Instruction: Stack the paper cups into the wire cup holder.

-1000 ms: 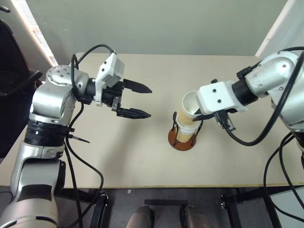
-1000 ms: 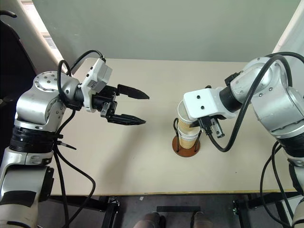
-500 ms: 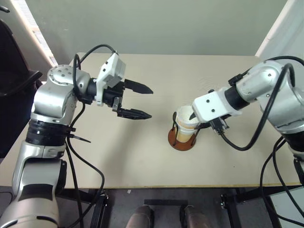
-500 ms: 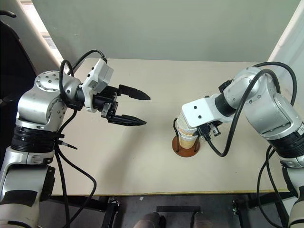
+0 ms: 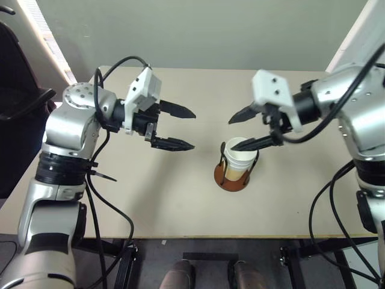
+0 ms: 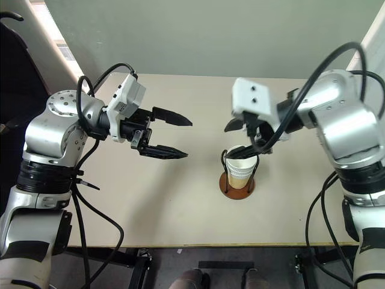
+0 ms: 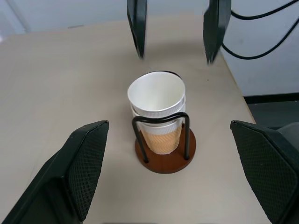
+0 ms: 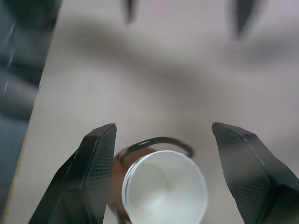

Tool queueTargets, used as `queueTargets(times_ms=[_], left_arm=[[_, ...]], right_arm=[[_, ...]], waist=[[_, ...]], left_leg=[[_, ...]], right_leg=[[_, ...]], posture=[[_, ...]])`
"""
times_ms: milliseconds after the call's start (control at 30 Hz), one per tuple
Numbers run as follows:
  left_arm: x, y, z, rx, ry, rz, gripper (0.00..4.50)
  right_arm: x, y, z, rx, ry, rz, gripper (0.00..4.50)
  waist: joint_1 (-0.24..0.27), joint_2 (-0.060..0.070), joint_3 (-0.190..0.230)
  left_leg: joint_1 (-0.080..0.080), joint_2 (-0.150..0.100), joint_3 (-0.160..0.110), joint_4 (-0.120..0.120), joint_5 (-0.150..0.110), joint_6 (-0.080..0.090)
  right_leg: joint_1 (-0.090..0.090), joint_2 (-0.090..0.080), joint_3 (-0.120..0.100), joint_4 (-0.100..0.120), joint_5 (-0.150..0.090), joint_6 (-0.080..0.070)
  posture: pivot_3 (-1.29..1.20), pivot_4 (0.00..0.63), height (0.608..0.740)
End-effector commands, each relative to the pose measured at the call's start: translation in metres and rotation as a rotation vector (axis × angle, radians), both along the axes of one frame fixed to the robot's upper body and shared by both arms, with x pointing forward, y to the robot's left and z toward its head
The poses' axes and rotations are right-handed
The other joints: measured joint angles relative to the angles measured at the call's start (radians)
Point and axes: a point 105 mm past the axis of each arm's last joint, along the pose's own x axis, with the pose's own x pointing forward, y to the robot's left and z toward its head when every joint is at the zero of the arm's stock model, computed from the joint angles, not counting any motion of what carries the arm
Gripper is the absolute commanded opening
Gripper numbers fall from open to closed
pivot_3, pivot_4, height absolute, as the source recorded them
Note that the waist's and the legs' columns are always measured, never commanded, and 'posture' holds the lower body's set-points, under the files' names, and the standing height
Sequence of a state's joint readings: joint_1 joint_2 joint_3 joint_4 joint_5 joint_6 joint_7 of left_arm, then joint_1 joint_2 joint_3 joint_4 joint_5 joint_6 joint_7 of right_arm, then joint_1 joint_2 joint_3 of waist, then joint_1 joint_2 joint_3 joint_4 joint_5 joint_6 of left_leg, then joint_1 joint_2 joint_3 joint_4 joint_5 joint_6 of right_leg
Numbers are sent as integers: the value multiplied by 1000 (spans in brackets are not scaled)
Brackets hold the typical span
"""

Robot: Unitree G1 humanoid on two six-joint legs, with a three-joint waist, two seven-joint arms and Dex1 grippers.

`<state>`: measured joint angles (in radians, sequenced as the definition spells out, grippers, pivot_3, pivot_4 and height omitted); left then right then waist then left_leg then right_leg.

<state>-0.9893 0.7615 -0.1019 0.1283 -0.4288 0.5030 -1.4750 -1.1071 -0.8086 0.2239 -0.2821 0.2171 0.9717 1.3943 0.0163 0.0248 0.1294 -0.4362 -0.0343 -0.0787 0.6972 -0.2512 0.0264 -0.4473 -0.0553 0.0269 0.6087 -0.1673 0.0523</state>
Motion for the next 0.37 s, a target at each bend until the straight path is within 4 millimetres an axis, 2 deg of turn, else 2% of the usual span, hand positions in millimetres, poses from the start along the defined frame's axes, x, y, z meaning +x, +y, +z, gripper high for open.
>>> queueTargets(times_ms=[33,233,300,367], left_arm=[[-1,6,10,-28,-36,35,4500],[9,30,8,-91,-15,189,4500],[15,49,-4,-133,27,292,4500],[18,62,-8,-172,37,364,4500]], right_arm=[[5,-25,15,151,-19,-178,3360],[19,-72,1,319,26,-465,3360],[20,-105,-22,308,52,-607,3360],[16,-125,-31,284,50,-671,3360]], waist=[[0,0,0],[-2,0,0],[-2,-1,-1],[1,-1,-1]], left_leg=[[0,0,0,0,0,0],[2,0,0,-3,1,-3],[2,1,0,-4,2,-4],[7,1,0,-7,2,-4]], right_leg=[[0,0,0,0,0,1],[-1,0,0,2,5,8],[-2,0,0,3,5,8],[3,0,0,1,5,8]], posture=[[0,150,740],[0,150,740],[0,150,740],[0,150,740]])
